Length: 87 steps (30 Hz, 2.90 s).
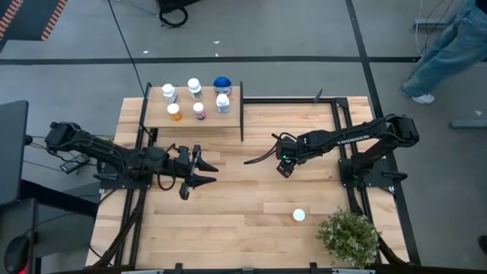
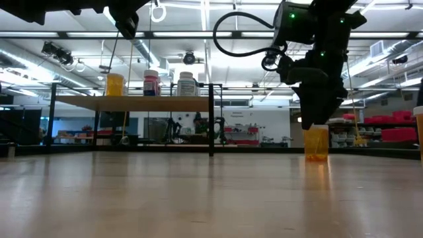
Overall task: Pick and place medicine bottles onto shelf by color
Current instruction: Put the top orange pill bottle on the shelf
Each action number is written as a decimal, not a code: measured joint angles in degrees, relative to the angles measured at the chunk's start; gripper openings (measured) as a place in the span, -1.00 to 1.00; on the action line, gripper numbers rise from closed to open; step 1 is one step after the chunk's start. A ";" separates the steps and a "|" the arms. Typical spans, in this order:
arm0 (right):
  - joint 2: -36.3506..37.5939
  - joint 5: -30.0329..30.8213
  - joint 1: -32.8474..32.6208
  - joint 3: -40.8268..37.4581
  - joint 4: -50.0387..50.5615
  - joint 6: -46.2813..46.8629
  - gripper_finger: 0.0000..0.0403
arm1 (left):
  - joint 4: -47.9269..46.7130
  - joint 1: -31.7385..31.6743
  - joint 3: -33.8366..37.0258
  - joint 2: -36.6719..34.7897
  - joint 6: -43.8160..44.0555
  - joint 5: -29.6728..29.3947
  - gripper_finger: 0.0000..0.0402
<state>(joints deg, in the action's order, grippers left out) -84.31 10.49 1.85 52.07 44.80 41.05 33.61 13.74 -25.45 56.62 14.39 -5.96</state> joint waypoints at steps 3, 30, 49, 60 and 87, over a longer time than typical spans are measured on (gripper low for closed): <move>0.00 -0.05 0.02 0.00 -0.02 0.33 0.52 | 0.00 0.00 0.00 0.00 0.00 0.00 -0.19; 0.00 -0.74 0.01 0.00 -0.87 0.33 0.47 | 0.00 0.01 0.00 0.00 0.00 0.00 -0.19; 0.00 -1.41 -0.16 0.00 -0.82 1.40 0.47 | -0.01 0.01 0.00 0.00 0.01 0.00 -0.19; -0.02 -1.39 -1.09 -4.78 -0.67 2.23 0.47 | 0.14 -0.13 0.00 -0.01 -0.66 -0.62 -0.19; -0.02 -0.51 0.04 -4.72 -6.28 -1.67 0.47 | -6.77 0.00 0.02 -0.02 -1.55 -4.52 -0.19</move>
<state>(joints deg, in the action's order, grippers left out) -84.33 9.98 1.89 47.35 38.52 39.38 26.85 13.74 -25.43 56.60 12.84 -10.48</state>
